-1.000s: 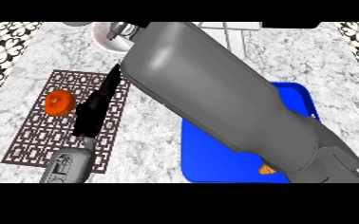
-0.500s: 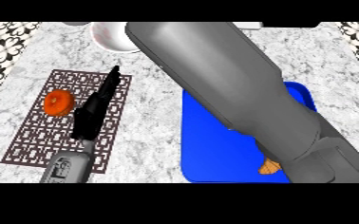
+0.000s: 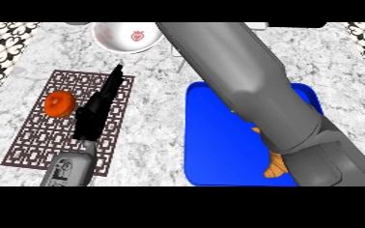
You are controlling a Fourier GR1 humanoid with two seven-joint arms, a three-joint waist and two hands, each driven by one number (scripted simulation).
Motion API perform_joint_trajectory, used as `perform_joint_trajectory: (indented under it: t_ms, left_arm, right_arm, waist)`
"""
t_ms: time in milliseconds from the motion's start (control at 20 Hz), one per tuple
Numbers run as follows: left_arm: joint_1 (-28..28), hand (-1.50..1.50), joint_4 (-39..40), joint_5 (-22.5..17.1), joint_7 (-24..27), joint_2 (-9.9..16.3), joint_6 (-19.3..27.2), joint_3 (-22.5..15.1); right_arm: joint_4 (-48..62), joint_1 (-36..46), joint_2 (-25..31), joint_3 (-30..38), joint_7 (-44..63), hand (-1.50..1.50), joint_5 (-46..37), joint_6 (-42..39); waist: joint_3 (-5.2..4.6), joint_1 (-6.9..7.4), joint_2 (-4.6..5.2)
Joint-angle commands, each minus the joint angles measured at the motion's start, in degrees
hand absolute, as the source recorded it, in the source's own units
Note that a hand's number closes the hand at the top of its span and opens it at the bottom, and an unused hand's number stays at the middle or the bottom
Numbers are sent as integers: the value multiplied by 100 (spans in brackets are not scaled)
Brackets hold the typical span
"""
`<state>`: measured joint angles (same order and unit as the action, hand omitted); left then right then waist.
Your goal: Pick the cupcake from the tray and place it in the tiered shelf
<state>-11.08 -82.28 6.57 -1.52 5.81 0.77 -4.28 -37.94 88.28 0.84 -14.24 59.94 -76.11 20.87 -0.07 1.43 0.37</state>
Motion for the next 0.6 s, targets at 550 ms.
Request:
perform_joint_trajectory:
  t_ms: [550]
  left_arm:
    - [125,0,-347,15,-215,-6,-63,-49]
  right_arm:
    - [201,-642,102,1192,-800,150,423,2524]
  waist:
    - [7,15,-11]
